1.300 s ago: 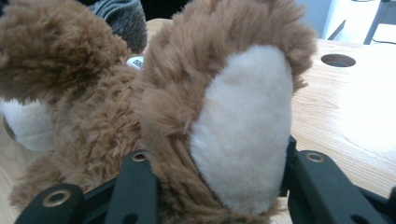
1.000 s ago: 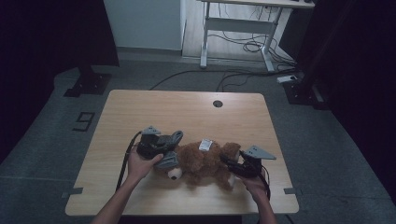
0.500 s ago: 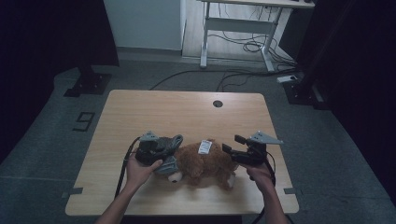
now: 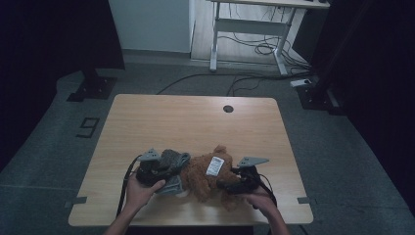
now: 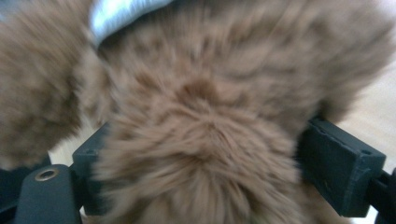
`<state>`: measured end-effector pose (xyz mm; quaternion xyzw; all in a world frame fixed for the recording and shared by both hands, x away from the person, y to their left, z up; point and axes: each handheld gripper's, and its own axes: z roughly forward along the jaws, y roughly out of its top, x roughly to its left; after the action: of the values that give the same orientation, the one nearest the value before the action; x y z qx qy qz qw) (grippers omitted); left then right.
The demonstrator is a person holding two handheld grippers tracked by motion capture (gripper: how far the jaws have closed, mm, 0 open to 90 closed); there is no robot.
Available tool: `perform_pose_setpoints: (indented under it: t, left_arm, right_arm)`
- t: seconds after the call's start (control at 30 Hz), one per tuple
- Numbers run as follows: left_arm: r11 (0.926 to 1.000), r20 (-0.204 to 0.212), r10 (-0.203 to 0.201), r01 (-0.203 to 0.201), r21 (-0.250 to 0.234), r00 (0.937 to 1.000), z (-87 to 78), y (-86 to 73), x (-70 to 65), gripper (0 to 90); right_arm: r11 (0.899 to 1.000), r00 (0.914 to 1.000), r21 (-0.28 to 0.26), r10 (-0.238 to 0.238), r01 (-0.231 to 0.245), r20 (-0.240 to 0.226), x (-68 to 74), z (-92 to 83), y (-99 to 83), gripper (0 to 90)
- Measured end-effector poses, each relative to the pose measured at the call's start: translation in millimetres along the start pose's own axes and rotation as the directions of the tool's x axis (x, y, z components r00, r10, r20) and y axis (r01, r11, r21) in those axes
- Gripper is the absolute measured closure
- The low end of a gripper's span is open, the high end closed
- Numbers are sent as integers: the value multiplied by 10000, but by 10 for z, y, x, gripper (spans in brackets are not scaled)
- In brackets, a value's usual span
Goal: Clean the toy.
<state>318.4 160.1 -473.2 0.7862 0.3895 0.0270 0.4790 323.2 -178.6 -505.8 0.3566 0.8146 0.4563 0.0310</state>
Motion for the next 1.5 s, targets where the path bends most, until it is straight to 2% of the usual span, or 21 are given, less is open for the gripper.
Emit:
perform_pose_setpoints:
  t: [0.07, 0.1, 0.2, 0.27, 0.33, 0.43, 0.5, 0.57, 0.6, 0.67, 0.73, 0.8, 0.9, 0.97, 1.03, 1.1, 1.13, 1.23, 1.3, 1.4, 1.5]
  left_arm:
    - [10000, -49, 14, -14, -27, 10000, 14, 1, -5, 783]
    - [10000, -83, 11, -11, -38, 10000, 18, 2, -6, 783]
    - [9999, -135, -16, 14, -166, 9999, 34, 9, 2, 782]
    - [9995, -198, 75, -81, -298, 9998, 57, 27, -2, 781]
    - [9991, -345, 240, -252, -331, 9991, 89, 75, -21, 780]
    - [9982, -650, 469, -491, -333, 9968, 162, 194, -23, 775]
    - [9981, -842, 414, -451, -422, 9956, 233, 282, 40, 773]
    - [9984, -851, 173, -218, -514, 9962, 314, 371, 129, 772]
    - [9986, -900, 79, -126, -518, 9959, 355, 415, 169, 773]
    - [9989, -1085, 98, -148, -456, 9941, 421, 487, 228, 773]
    - [9991, -1149, 46, -95, -415, 9934, 459, 510, 269, 773]
    - [9991, -1182, 73, -123, -413, 9930, 460, 484, 275, 775]
    - [9985, -1118, 148, -207, -516, 9936, 424, 394, 252, 777]
    - [9982, -1025, 143, -203, -571, 9946, 390, 329, 229, 778]
    - [9978, -947, 181, -240, -618, 9953, 358, 266, 190, 779]
    - [9977, -904, 248, -304, -609, 9956, 333, 208, 147, 779]
    - [9976, -890, 289, -344, -601, 9956, 319, 182, 130, 779]
    - [9974, -850, 253, -309, -649, 9961, 271, 108, 101, 780]
    - [9973, -997, 261, -327, -650, 9947, 251, 96, 56, 780]
    - [9968, -1043, 498, -560, -570, 9933, 221, 236, -80, 781]
    - [9926, -671, 1024, -1063, -578, 9925, 265, 461, -297, 780]
  right_arm:
    - [9993, 9996, 332, -201, 194, 210, 36, 108, -50, 236]
    - [9987, 9988, 375, -359, 347, 328, 53, 157, -65, 298]
    - [9991, 9975, 132, -399, 392, 584, 58, 173, -62, 475]
    - [9993, 9951, -90, -362, 371, 917, 42, 179, -52, 538]
    - [9982, 9895, -364, -428, 482, 1380, 35, 200, -38, 565]
    - [9950, 9732, -824, -370, 570, 2268, -11, 239, 33, 588]
    - [9923, 9618, -1078, -302, 617, 2720, -83, 284, 95, 592]
    - [9905, 9519, -1228, -222, 625, 3057, -169, 326, 162, 591]
    - [9890, 9442, -1309, -219, 685, 3287, -207, 347, 192, 590]
    - [9860, 9322, -1361, -414, 963, 3595, -267, 389, 236, 583]
    - [9827, 9291, -1482, -498, 1111, 3665, -324, 414, 247, 552]
    - [9800, 9332, -1615, -519, 1160, 3555, -352, 415, 223, 500]
    - [9761, 9462, -1866, -466, 1112, 3201, -351, 346, 155, 397]
    - [9751, 9525, -1885, -558, 1164, 2994, -313, 264, 103, 363]
    - [9711, 9613, -2093, -550, 1144, 2700, -265, 169, 37, 361]
    - [9692, 9721, -2232, -516, 1039, 2287, -233, 93, -24, 416]
    - [9699, 9749, -2196, -566, 1048, 2152, -219, 77, -48, 449]
    - [9748, 9766, -1885, -814, 1197, 1990, -186, 84, -101, 510]
    - [9770, 9788, -1805, -792, 1138, 1888, -171, 105, -121, 534]
    - [9766, 9727, -1732, -888, 1273, 2146, -145, 135, -144, 556]
    - [9738, 9699, -1906, -788, 1244, 2303, -139, 157, -222, 574]
